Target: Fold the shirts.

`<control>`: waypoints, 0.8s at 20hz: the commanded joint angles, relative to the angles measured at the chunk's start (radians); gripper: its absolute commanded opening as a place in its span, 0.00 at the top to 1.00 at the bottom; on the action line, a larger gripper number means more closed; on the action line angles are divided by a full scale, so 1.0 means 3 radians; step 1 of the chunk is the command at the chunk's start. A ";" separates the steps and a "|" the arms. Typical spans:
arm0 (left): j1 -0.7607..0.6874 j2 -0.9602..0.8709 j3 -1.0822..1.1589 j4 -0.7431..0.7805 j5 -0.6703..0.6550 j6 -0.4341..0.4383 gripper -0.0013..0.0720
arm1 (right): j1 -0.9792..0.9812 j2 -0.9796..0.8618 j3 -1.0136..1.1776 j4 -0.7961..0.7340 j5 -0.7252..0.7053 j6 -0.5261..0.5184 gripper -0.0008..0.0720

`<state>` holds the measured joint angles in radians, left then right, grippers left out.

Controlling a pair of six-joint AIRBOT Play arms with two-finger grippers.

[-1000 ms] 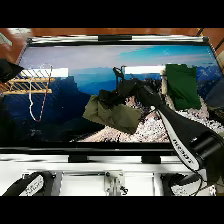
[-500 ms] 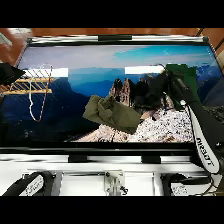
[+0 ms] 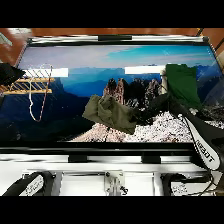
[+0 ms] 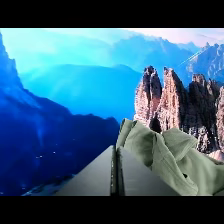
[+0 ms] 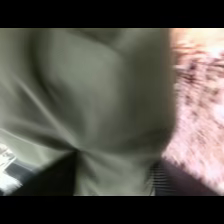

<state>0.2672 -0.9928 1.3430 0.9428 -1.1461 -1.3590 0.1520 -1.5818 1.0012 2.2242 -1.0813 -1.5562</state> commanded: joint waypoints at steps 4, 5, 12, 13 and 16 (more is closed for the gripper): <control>0.0001 0.0000 0.0000 0.0000 0.0003 -0.0051 0.94 | -0.0051 0.0202 0.0566 0.0276 0.0084 -0.0581 0.91; 0.0001 0.0000 0.0000 0.0000 0.0003 -0.0051 0.94 | -0.0107 0.0305 0.0793 0.0306 0.0058 -0.0586 0.91; 0.0000 -0.0001 0.0000 0.0000 0.0015 -0.0051 0.94 | -0.0406 0.0548 0.2455 0.0437 -0.0137 -0.0009 0.91; 0.0001 -0.0001 0.0000 0.0000 0.0015 -0.0051 0.94 | -0.0431 0.0548 0.2556 0.0437 -0.0075 0.0005 0.91; 0.0000 0.0000 0.0000 0.0000 0.0013 -0.0051 0.94 | -0.0556 0.0544 0.2622 0.0432 0.0231 -0.0032 0.91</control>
<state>0.2672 -0.9928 1.3430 0.9428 -1.1416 -1.3739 0.0174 -1.4220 1.7237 2.3516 -1.0805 -1.5768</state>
